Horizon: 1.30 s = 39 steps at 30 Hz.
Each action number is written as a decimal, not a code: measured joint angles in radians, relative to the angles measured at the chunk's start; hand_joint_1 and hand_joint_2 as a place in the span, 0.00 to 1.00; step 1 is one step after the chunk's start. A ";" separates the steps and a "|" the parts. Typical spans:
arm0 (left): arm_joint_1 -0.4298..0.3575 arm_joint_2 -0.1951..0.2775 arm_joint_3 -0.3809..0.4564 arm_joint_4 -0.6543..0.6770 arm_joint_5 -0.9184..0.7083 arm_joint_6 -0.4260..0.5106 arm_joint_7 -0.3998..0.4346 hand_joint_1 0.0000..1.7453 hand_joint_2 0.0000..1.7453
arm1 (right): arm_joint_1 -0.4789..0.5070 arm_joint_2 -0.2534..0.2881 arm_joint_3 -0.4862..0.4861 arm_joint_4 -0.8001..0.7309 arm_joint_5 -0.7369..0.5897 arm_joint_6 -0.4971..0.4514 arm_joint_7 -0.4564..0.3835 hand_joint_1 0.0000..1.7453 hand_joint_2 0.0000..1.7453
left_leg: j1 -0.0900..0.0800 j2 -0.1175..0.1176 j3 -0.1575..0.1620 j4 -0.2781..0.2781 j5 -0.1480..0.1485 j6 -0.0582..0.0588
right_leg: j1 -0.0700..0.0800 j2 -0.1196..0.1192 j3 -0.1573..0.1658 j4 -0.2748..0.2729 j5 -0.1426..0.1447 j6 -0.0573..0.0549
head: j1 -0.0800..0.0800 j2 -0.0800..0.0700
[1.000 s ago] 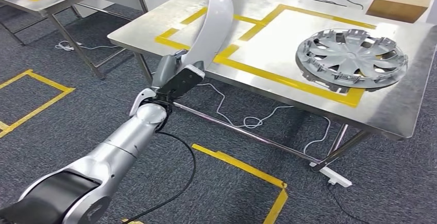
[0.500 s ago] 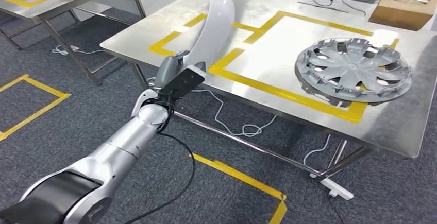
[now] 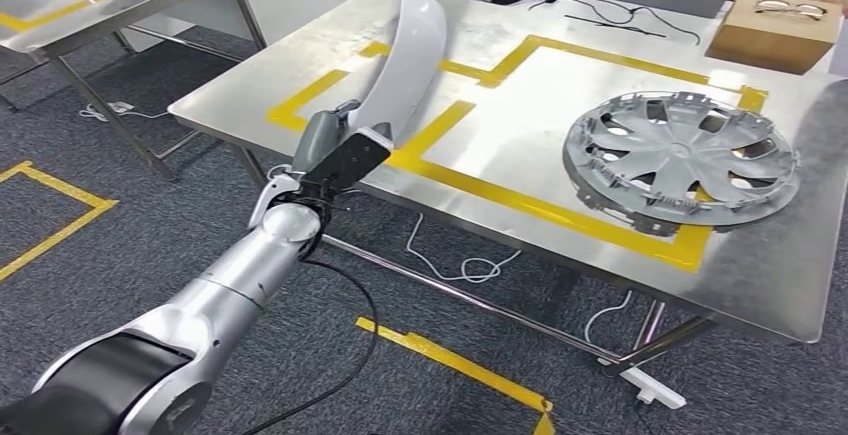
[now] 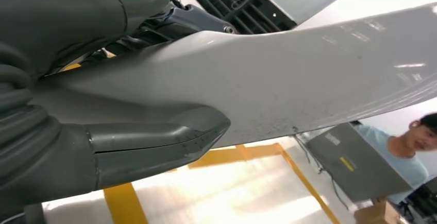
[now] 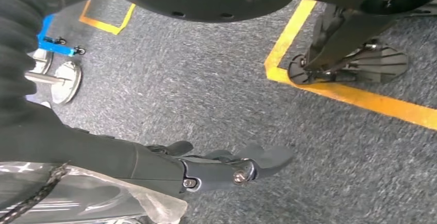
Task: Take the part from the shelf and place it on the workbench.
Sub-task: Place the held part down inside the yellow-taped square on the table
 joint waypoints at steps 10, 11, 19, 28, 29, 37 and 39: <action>-0.010 -0.003 0.002 0.037 -0.036 0.037 0.020 1.00 1.00 | -0.005 -0.001 -0.009 -0.001 0.007 0.000 -0.001 0.00 1.00 | 0.006 -0.002 0.037 -0.018 -0.027 0.018 | -0.004 -0.011 -0.155 0.145 0.028 0.024 | 0.007 0.000; -0.012 -0.003 0.002 0.040 -0.040 0.042 0.022 1.00 1.00 | -0.005 -0.001 -0.009 -0.001 0.007 0.000 -0.001 0.00 1.00 | 0.005 -0.002 0.042 -0.016 -0.031 0.014 | -0.003 -0.013 -0.127 0.082 0.061 0.023 | 0.008 0.000; -0.071 0.014 -0.002 0.137 -0.207 0.146 0.091 1.00 1.00 | -0.007 -0.001 -0.016 -0.001 0.019 0.001 0.000 0.00 1.00 | 0.006 -0.001 0.006 0.089 -0.100 -0.023 | -0.005 -0.011 -0.075 -0.002 0.077 -0.018 | 0.002 0.000; -0.118 0.037 -0.005 0.289 -0.285 0.177 0.089 1.00 1.00 | -0.008 -0.001 -0.017 -0.001 0.036 0.008 0.000 0.00 1.00 | 0.006 -0.001 0.054 0.004 -0.043 -0.013 | -0.001 -0.007 -0.069 0.000 0.071 -0.013 | 0.002 0.000; -0.122 0.037 -0.006 0.299 -0.289 0.177 0.089 1.00 1.00 | -0.008 -0.001 -0.017 -0.001 0.037 0.009 0.000 0.00 1.00 | 0.004 -0.001 0.060 -0.009 -0.047 -0.011 | 0.000 -0.007 -0.070 -0.001 0.072 -0.008 | 0.002 0.000; -0.136 0.037 -0.011 0.337 -0.312 0.163 0.100 1.00 1.00 | -0.009 -0.001 -0.017 -0.001 0.040 0.011 0.000 0.00 1.00 | 0.007 0.000 0.064 -0.023 -0.043 0.006 | -0.002 -0.008 -0.105 0.064 0.036 0.011 | 0.003 0.000; -0.149 0.035 -0.017 0.367 -0.314 0.137 0.105 1.00 1.00 | -0.008 -0.001 -0.017 -0.001 0.041 0.011 -0.001 0.00 1.00 | 0.008 0.001 0.067 -0.027 -0.041 0.016 | -0.002 -0.010 -0.173 0.195 -0.013 0.019 | 0.004 0.000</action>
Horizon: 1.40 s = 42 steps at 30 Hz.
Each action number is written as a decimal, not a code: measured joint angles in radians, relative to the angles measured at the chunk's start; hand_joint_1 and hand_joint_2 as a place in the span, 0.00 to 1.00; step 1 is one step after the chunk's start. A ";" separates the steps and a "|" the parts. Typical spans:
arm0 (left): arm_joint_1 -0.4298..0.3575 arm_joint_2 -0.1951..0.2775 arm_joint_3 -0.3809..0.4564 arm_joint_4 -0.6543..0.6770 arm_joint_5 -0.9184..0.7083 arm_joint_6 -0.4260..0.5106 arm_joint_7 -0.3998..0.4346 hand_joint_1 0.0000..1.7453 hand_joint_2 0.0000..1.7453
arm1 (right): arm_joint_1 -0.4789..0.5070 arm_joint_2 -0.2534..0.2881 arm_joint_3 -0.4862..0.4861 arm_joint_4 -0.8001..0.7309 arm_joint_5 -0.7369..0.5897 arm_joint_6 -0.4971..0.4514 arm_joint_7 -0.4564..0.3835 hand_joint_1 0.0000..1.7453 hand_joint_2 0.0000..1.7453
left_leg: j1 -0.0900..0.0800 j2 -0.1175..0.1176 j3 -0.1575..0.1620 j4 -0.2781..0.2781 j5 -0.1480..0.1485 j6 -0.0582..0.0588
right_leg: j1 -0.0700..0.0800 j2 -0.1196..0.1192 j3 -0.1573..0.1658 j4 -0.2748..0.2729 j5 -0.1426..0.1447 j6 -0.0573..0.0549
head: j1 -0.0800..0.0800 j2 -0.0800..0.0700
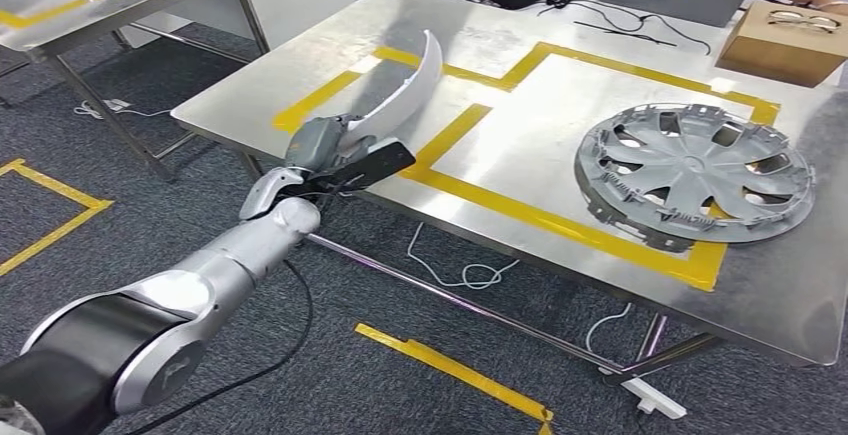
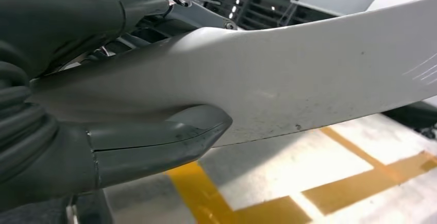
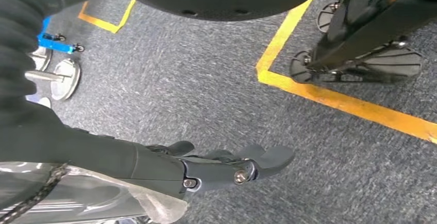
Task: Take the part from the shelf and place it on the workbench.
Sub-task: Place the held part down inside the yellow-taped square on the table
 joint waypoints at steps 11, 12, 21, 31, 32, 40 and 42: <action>-0.026 -0.011 -0.002 0.038 0.009 -0.044 -0.018 1.00 1.00 | 0.000 0.000 0.000 0.000 0.002 0.003 0.000 0.00 1.00 | -0.002 0.000 -0.034 0.083 -0.054 -0.037 | -0.003 -0.001 0.107 -0.203 0.088 -0.035 | -0.003 0.000; -0.027 -0.010 -0.002 0.039 0.010 -0.044 -0.018 1.00 1.00 | 0.000 0.000 0.000 0.000 0.002 0.003 0.000 0.00 1.00 | -0.001 0.000 -0.056 0.137 -0.083 -0.041 | -0.003 -0.001 0.108 -0.203 0.087 -0.039 | -0.004 0.000; -0.029 -0.010 -0.002 0.050 0.012 -0.047 -0.018 1.00 1.00 | 0.000 0.000 0.000 0.000 0.002 0.003 0.000 0.00 1.00 | 0.004 0.000 -0.030 0.069 -0.010 -0.036 | 0.001 0.002 0.115 -0.199 0.078 -0.032 | -0.004 0.000; -0.030 -0.028 -0.003 0.055 0.014 -0.050 -0.024 1.00 1.00 | -0.001 0.000 -0.001 0.000 0.003 0.004 0.000 0.00 1.00 | 0.001 -0.002 -0.004 0.009 -0.008 0.001 | 0.001 -0.001 -0.031 0.067 -0.041 0.002 | 0.000 0.000; -0.027 -0.029 -0.004 0.056 0.012 -0.050 -0.025 1.00 1.00 | 0.000 0.000 -0.001 0.000 0.003 0.004 0.000 0.00 1.00 | 0.000 -0.002 -0.003 0.009 -0.009 0.002 | 0.001 -0.001 -0.039 0.074 -0.029 0.002 | 0.000 0.000; -0.023 -0.036 -0.014 0.057 -0.001 -0.050 -0.031 1.00 1.00 | 0.000 0.000 -0.008 0.000 0.006 0.004 0.000 0.00 1.00 | -0.005 -0.004 -0.005 0.014 -0.014 -0.021 | 0.005 0.002 0.094 -0.197 0.090 -0.022 | -0.002 0.000; -0.023 -0.038 -0.014 0.056 0.000 -0.052 -0.033 1.00 1.00 | 0.001 0.001 -0.011 0.000 0.006 0.006 0.001 0.00 1.00 | -0.003 -0.003 -0.017 0.047 -0.037 -0.032 | 0.002 0.001 0.101 -0.203 0.091 -0.031 | -0.004 0.000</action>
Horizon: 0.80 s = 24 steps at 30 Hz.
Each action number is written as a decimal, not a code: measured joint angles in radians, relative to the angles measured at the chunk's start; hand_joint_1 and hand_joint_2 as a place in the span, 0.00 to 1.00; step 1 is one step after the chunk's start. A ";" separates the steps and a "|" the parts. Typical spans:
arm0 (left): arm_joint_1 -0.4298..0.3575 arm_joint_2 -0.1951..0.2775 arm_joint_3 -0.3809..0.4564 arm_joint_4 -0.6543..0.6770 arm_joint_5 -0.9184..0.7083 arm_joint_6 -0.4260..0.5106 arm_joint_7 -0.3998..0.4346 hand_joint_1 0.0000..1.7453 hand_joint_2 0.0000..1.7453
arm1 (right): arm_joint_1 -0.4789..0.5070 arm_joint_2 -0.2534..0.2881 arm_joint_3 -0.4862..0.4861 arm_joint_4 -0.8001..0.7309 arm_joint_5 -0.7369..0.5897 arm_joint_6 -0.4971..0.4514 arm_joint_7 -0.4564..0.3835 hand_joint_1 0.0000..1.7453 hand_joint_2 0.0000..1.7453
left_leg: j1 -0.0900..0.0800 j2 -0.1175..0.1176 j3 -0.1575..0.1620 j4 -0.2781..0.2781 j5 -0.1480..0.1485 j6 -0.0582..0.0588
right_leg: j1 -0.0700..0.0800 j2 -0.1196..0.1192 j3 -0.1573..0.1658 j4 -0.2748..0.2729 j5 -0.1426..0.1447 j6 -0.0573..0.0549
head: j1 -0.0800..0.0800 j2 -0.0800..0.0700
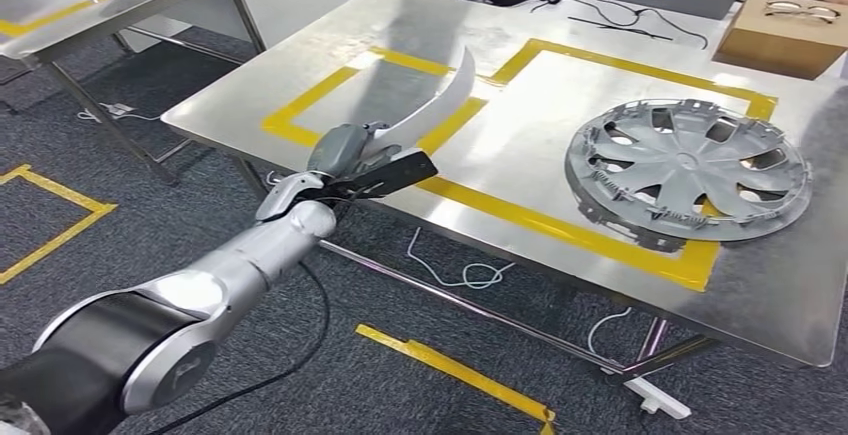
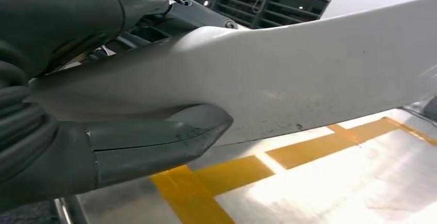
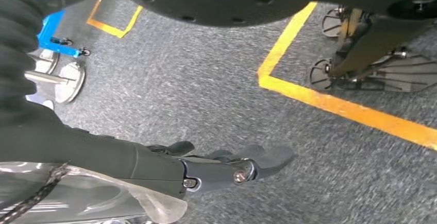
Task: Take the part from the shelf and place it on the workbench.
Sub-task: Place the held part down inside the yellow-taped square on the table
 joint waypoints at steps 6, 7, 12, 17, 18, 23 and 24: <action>0.020 0.002 0.000 0.000 0.003 -0.004 -0.004 1.00 1.00 | 0.001 0.000 -0.004 0.000 0.004 0.000 0.003 0.00 1.00 | 0.008 0.001 -0.111 0.224 -0.063 -0.016 | -0.002 0.000 0.014 -0.002 -0.008 -0.013 | -0.004 0.000; 0.022 0.002 0.000 -0.001 0.003 -0.004 -0.004 1.00 1.00 | 0.001 0.001 -0.005 0.000 0.005 0.000 0.003 0.00 1.00 | 0.008 0.001 -0.088 0.171 -0.028 -0.012 | -0.002 0.001 0.017 -0.002 -0.009 -0.012 | -0.004 0.000; 0.026 0.003 -0.001 -0.003 -0.002 -0.004 -0.009 1.00 1.00 | 0.001 0.003 -0.005 0.000 0.007 -0.002 0.003 0.00 1.00 | 0.000 0.001 0.008 -0.034 0.032 0.008 | 0.003 0.002 0.019 -0.001 -0.018 0.007 | -0.002 0.000; 0.027 0.001 -0.002 -0.010 -0.002 -0.005 -0.011 1.00 1.00 | 0.001 0.003 -0.007 0.000 0.008 0.002 0.002 0.00 1.00 | 0.006 0.001 0.022 -0.050 0.033 0.032 | 0.000 -0.001 -0.049 0.125 -0.085 0.028 | 0.004 0.000; 0.028 0.000 -0.002 -0.011 -0.002 -0.007 -0.011 1.00 1.00 | 0.001 0.003 -0.007 0.000 0.009 0.003 0.002 0.00 1.00 | 0.005 0.001 0.023 -0.049 0.031 0.034 | -0.001 -0.001 -0.086 0.191 -0.109 0.030 | 0.005 0.000; 0.037 -0.002 -0.003 -0.011 0.003 -0.018 -0.015 1.00 1.00 | 0.005 0.002 -0.010 0.000 0.011 0.006 0.003 0.00 1.00 | 0.006 0.000 0.042 -0.047 0.012 0.030 | -0.003 -0.004 -0.098 0.140 -0.013 0.035 | 0.005 0.000; 0.036 -0.002 -0.003 -0.011 0.003 -0.018 -0.016 1.00 1.00 | 0.004 0.002 -0.011 0.000 0.011 0.006 0.003 0.00 1.00 | 0.005 -0.001 0.047 -0.045 0.006 0.025 | -0.003 -0.005 -0.067 0.078 0.012 0.035 | 0.006 0.000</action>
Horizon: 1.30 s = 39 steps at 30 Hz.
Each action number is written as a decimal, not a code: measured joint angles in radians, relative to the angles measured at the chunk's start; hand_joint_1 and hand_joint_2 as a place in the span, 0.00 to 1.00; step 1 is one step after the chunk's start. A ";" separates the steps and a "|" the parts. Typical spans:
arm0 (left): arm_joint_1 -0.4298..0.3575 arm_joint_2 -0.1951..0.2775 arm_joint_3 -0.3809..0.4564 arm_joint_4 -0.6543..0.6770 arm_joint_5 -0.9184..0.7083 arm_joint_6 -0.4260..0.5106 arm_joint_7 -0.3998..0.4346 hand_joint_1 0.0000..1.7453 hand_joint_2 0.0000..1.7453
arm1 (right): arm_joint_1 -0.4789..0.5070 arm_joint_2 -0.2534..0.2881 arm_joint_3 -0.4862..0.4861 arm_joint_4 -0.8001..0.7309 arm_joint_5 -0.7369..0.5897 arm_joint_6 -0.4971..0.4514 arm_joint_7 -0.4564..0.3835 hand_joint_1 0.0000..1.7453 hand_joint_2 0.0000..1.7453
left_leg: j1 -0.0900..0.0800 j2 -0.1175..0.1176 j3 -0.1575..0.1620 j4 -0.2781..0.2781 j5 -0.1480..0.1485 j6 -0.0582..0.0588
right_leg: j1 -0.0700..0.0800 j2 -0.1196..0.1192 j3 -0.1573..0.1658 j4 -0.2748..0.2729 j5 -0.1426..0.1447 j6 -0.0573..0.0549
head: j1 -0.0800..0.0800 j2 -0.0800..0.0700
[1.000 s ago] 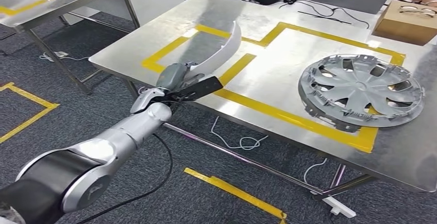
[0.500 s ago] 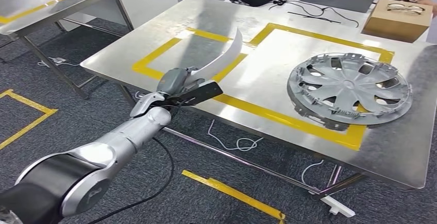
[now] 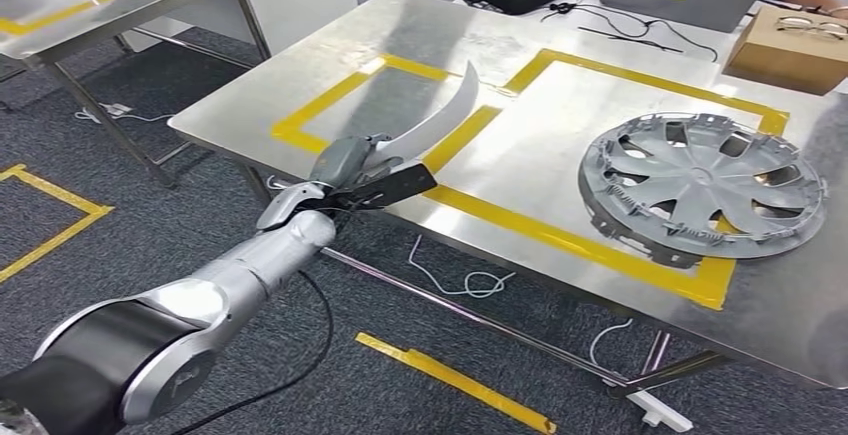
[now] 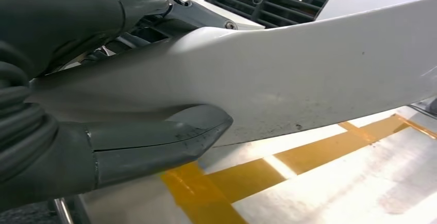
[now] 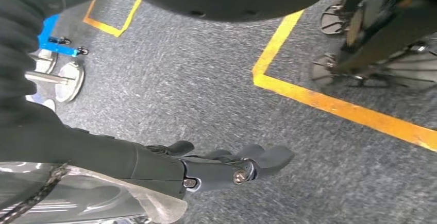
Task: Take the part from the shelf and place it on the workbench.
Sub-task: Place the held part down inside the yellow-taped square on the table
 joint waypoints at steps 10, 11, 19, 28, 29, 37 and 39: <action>0.002 0.006 0.000 -0.004 0.006 -0.002 -0.005 1.00 1.00 | -0.001 0.000 -0.004 0.000 0.000 0.000 -0.005 0.00 1.00 | 0.000 0.003 -0.119 0.252 -0.107 -0.044 | -0.002 0.003 0.083 -0.076 -0.028 -0.051 | -0.007 0.000; 0.005 0.008 0.000 -0.004 0.008 -0.003 -0.006 1.00 1.00 | -0.001 0.000 -0.004 0.000 0.000 0.000 -0.005 0.00 1.00 | 0.000 0.003 -0.146 0.288 -0.108 -0.044 | -0.001 0.003 0.090 -0.076 -0.034 -0.051 | -0.007 0.000; 0.000 0.020 0.000 -0.007 0.017 -0.021 -0.006 1.00 1.00 | -0.002 0.002 -0.009 0.000 0.000 -0.002 -0.006 0.00 1.00 | -0.013 0.002 -0.052 0.015 0.036 -0.005 | 0.002 0.006 0.138 -0.079 -0.072 -0.023 | -0.004 0.000; -0.036 0.016 -0.033 0.002 -0.073 -0.088 0.081 1.00 1.00 | -0.004 0.001 -0.021 0.000 0.002 0.000 -0.020 0.00 1.00 | -0.004 0.000 -0.006 -0.003 0.011 0.016 | 0.000 0.004 -0.053 0.167 -0.114 0.007 | 0.000 0.000; -0.043 0.016 -0.047 0.007 -0.101 -0.099 0.100 1.00 1.00 | -0.003 0.000 -0.021 0.000 0.004 0.002 -0.021 0.00 1.00 | -0.004 0.000 0.003 -0.002 0.005 0.014 | -0.001 0.003 -0.039 0.108 -0.065 0.008 | 0.000 0.000; -0.195 0.051 -0.234 0.084 -0.348 -0.236 0.248 1.00 1.00 | -0.005 -0.008 -0.023 0.001 0.030 0.013 -0.020 0.00 1.00 | -0.007 0.000 0.001 0.041 -0.037 -0.026 | 0.000 -0.001 0.035 -0.073 0.015 -0.035 | -0.006 0.000; -0.221 0.059 -0.262 0.097 -0.356 -0.245 0.252 1.00 1.00 | -0.007 -0.008 -0.023 0.001 0.031 0.013 -0.020 0.00 1.00 | -0.003 0.002 -0.048 0.144 -0.084 -0.036 | -0.001 -0.001 0.042 -0.074 0.011 -0.042 | -0.009 0.000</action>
